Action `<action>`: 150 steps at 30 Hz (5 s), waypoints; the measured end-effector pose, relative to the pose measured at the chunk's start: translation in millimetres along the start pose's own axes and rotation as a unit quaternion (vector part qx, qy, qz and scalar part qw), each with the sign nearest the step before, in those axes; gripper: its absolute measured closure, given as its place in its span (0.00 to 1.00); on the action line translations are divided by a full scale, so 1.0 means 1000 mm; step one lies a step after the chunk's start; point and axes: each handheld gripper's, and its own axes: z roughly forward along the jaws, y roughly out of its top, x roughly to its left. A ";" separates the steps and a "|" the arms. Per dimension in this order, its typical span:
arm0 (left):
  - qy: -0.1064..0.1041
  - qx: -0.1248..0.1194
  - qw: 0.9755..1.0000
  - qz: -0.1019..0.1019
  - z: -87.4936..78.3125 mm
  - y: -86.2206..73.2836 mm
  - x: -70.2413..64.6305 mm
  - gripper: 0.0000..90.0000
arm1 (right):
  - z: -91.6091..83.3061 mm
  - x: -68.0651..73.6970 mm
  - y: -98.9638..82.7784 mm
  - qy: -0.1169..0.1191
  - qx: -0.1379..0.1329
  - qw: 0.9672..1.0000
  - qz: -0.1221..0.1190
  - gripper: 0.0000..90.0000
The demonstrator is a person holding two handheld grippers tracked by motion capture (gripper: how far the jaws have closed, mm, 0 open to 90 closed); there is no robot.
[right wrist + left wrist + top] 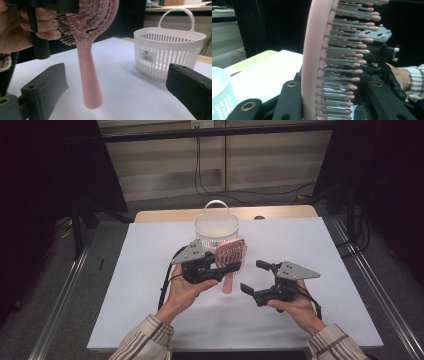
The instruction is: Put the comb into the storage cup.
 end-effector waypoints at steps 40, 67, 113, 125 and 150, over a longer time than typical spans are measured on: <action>0.096 -0.004 0.995 -0.009 -0.034 0.016 0.030 0.70 | -0.074 -0.008 -0.007 -0.154 -0.025 0.987 -0.027 0.00; 0.168 -0.017 0.986 -0.014 -0.042 0.031 0.052 0.70 | -0.111 -0.014 -0.024 -0.217 -0.025 0.975 -0.033 0.00; 0.231 -0.066 0.971 0.006 -0.007 0.083 0.104 0.70 | -0.109 -0.014 -0.025 -0.210 -0.030 0.977 -0.027 0.00; 0.249 -0.074 0.966 0.005 0.010 0.082 0.118 0.70 | -0.111 -0.013 -0.025 -0.208 -0.030 0.977 -0.029 0.00; 0.268 -0.032 0.963 -0.010 0.030 0.037 0.135 0.70 | -0.109 -0.013 -0.027 -0.205 -0.025 0.978 -0.030 0.00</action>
